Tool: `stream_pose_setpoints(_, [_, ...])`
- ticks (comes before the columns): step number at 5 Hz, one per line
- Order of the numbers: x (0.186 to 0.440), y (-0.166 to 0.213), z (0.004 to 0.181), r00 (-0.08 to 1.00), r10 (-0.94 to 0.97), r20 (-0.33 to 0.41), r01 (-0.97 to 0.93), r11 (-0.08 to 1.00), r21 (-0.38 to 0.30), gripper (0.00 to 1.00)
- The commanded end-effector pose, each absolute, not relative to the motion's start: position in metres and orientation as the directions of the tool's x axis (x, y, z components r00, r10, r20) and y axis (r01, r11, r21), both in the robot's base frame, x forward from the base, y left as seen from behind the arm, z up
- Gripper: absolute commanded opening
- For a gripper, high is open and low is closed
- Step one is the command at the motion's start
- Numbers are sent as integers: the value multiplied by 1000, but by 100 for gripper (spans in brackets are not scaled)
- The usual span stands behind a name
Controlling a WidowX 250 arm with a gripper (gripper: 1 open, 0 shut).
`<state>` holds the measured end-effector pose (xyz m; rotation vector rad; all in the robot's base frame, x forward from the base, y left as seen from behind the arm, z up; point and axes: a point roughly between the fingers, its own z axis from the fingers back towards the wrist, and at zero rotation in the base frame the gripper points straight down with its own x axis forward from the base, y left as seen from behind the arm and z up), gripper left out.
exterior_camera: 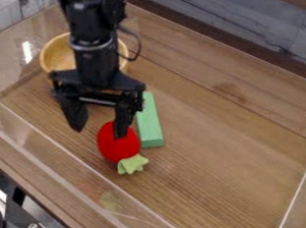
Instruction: Move the red fruit to the right side of the table
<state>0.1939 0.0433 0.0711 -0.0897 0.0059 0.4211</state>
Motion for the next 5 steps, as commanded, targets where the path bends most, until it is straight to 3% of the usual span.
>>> stream_pose_setpoints(1, [204, 44, 56, 919, 395, 14, -392, 915, -99, 100])
stream_pose_setpoints(3, [215, 24, 92, 920, 388, 59, -378, 917, -127, 100])
stream_pose_setpoints(5, [202, 39, 90, 913, 403, 58, -396, 913, -101, 100])
